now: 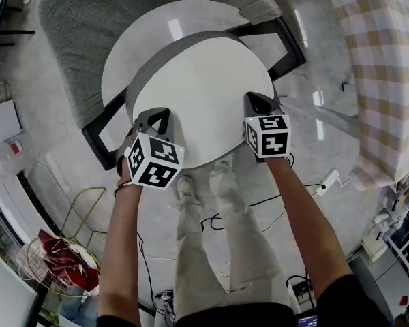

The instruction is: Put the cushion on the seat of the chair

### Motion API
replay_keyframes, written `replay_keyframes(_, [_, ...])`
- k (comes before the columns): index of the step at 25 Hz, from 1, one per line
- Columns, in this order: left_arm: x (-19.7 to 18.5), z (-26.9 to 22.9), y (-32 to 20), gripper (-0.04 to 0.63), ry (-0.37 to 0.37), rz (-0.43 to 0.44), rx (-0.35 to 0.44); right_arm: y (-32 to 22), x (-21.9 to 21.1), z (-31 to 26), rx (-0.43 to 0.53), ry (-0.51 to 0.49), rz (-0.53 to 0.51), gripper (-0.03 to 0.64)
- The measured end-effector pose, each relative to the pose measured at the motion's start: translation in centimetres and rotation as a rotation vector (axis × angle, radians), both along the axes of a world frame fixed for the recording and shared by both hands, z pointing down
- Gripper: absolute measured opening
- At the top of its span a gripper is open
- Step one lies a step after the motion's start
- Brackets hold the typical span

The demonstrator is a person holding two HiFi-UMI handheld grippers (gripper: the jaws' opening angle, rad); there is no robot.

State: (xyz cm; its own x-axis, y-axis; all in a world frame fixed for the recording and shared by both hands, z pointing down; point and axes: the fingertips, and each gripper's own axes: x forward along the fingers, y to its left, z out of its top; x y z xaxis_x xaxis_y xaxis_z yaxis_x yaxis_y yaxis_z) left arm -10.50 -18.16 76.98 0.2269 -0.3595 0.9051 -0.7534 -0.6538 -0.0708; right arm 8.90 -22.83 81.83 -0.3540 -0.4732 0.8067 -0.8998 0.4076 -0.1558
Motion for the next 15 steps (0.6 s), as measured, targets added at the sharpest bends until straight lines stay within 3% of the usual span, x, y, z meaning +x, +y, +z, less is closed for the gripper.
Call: replay_keyframes(15, [-0.6, -0.5, 1.1, 0.005, 0.006, -0.005, 0.007, 0.5, 0.4, -0.7, 0.043, -0.014, 0.024, 0.02])
